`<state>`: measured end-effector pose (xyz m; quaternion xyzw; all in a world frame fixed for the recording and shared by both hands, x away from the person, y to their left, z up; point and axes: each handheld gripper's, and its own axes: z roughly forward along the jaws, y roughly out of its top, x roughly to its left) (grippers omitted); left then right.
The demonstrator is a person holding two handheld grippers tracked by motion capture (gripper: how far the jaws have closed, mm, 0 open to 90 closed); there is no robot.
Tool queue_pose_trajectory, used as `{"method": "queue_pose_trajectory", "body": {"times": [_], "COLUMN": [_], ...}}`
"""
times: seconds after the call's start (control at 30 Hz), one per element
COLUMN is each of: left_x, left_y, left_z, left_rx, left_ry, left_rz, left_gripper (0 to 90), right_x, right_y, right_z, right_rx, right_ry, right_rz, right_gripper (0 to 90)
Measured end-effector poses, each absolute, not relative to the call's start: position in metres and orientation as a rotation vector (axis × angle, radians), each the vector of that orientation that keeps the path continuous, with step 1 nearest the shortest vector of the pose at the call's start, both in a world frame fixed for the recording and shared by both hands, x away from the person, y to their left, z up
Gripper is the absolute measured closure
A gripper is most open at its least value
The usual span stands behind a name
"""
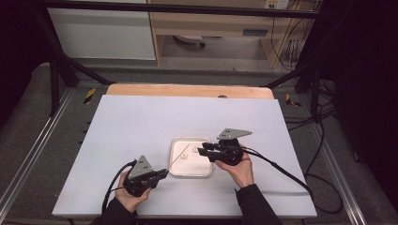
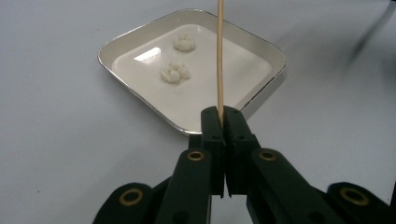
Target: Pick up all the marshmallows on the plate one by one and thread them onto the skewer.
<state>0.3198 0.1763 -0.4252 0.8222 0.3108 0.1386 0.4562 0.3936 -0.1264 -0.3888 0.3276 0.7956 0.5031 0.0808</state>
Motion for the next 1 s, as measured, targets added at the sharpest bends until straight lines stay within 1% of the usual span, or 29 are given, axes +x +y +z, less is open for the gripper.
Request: {"method": "queue_pose_trajectory", "body": {"times": [0.43,0.7,1.0], "left_x": [0.32,0.32,0.319], "left_y": [0.172,0.169,0.167], "left_z": [-0.424,-0.423,-0.422], "left_rx": [2.003,1.99,1.971], "left_ry": [0.753,0.742,0.73], "left_rz": [0.356,0.365,0.377], "left_gripper": [88.2,88.3,88.3], "right_x": [0.394,0.399,0.403], "right_y": [-0.134,-0.133,-0.126], "right_z": [-0.369,-0.366,-0.365], "right_rx": [1.019,1.055,1.077], "right_ry": [2.269,2.237,2.247], "right_rz": [1.754,1.866,1.917], "right_gripper": [68.0,67.8,67.9]}}
